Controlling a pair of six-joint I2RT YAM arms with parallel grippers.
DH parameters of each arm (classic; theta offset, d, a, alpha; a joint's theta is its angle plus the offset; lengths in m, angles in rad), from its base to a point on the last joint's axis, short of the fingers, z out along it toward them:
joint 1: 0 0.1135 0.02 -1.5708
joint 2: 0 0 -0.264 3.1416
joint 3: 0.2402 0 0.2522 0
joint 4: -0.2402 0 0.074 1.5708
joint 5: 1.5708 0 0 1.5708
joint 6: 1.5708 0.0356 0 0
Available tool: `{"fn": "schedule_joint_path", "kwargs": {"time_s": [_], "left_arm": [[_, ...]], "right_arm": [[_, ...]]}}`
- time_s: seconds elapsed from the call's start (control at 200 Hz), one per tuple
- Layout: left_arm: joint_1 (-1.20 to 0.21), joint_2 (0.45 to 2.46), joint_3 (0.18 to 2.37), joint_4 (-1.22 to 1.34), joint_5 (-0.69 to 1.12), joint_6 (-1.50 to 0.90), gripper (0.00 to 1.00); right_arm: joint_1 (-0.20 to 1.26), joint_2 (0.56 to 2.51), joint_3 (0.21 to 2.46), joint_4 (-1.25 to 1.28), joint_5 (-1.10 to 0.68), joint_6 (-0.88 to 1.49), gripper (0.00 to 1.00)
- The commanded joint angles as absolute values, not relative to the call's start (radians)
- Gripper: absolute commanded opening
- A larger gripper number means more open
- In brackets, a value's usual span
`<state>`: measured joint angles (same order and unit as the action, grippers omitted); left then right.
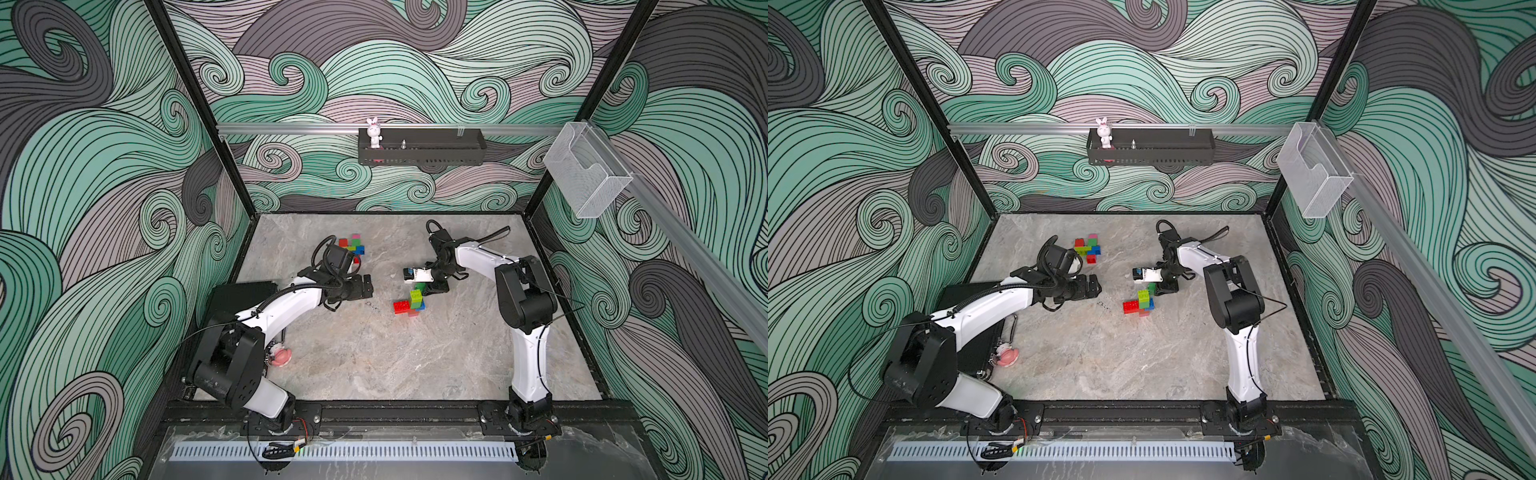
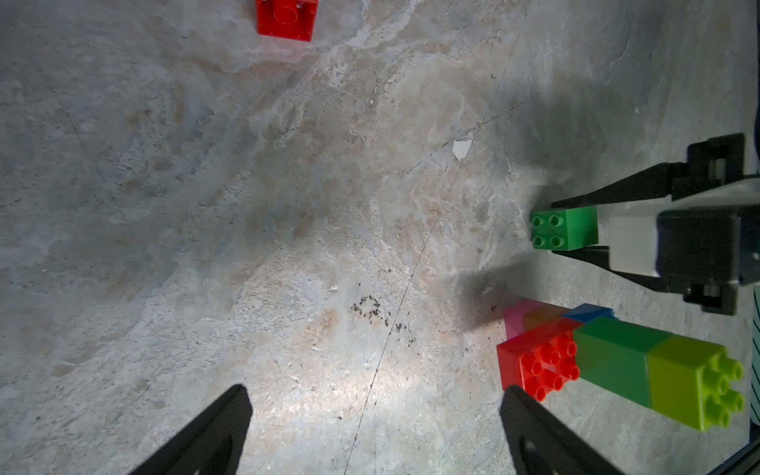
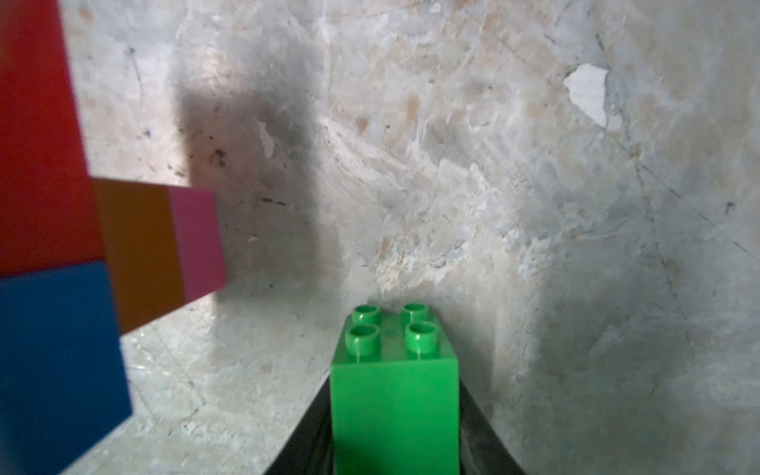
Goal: Assemble the number 4 with lego
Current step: Pick up the lego brick from the center of the board.
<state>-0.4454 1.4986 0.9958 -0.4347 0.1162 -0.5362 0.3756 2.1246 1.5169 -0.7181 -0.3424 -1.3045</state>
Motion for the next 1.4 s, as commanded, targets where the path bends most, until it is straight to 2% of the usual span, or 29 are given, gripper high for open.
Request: {"fn": "schedule_joint_path", "kwargs": {"time_s": [0.0,0.05,0.135,0.265,0.345,0.45,0.52,0.616,0.751,0.856,1.006,1.196,1.396], "left_arm": [[-0.437,1.484,0.989,-0.454,0.121,-0.541,0.99],[-0.437,1.480,0.991,-0.452,0.128,-0.539,0.99],[-0.434,1.468,1.000,-0.450,0.156,-0.529,0.99],[-0.433,1.445,1.033,-0.454,0.239,-0.487,0.99],[-0.433,1.432,1.062,-0.461,0.297,-0.463,0.99],[-0.433,1.430,1.095,-0.444,0.433,-0.411,0.98],[-0.433,1.430,1.126,-0.448,0.524,-0.398,0.98],[-0.434,1.430,1.179,-0.475,0.632,-0.387,0.97],[-0.436,1.433,1.266,-0.534,0.816,-0.355,0.97],[-0.440,1.433,1.300,-0.526,0.913,-0.361,0.96],[-0.475,1.442,1.326,-0.541,0.883,-0.340,0.95],[-0.517,1.482,1.368,-0.570,0.789,-0.348,0.90],[-0.549,1.527,1.392,-0.565,0.766,-0.367,0.82]], "right_arm": [[0.369,2.118,1.524,-0.746,-0.332,-1.308,0.31],[0.362,2.101,1.518,-0.736,-0.331,-1.295,0.25],[0.348,2.046,1.497,-0.691,-0.342,-1.242,0.21],[0.322,1.897,1.436,-0.600,-0.390,-1.108,0.19],[0.318,1.783,1.349,-0.453,-0.326,-0.946,0.17],[0.318,1.648,1.262,-0.367,-0.287,-0.787,0.10],[0.322,1.558,1.208,-0.331,-0.332,-0.706,0.08],[0.351,1.431,1.134,-0.287,-0.413,-0.606,0.00],[0.428,1.257,0.995,-0.203,-0.511,-0.564,0.00],[0.478,1.200,0.942,-0.189,-0.528,-0.552,0.00],[0.549,1.197,0.943,-0.239,-0.480,-0.578,0.00],[0.580,1.221,0.930,-0.174,-0.490,-0.554,0.00],[0.620,1.253,0.958,-0.136,-0.499,-0.555,0.00]]}}
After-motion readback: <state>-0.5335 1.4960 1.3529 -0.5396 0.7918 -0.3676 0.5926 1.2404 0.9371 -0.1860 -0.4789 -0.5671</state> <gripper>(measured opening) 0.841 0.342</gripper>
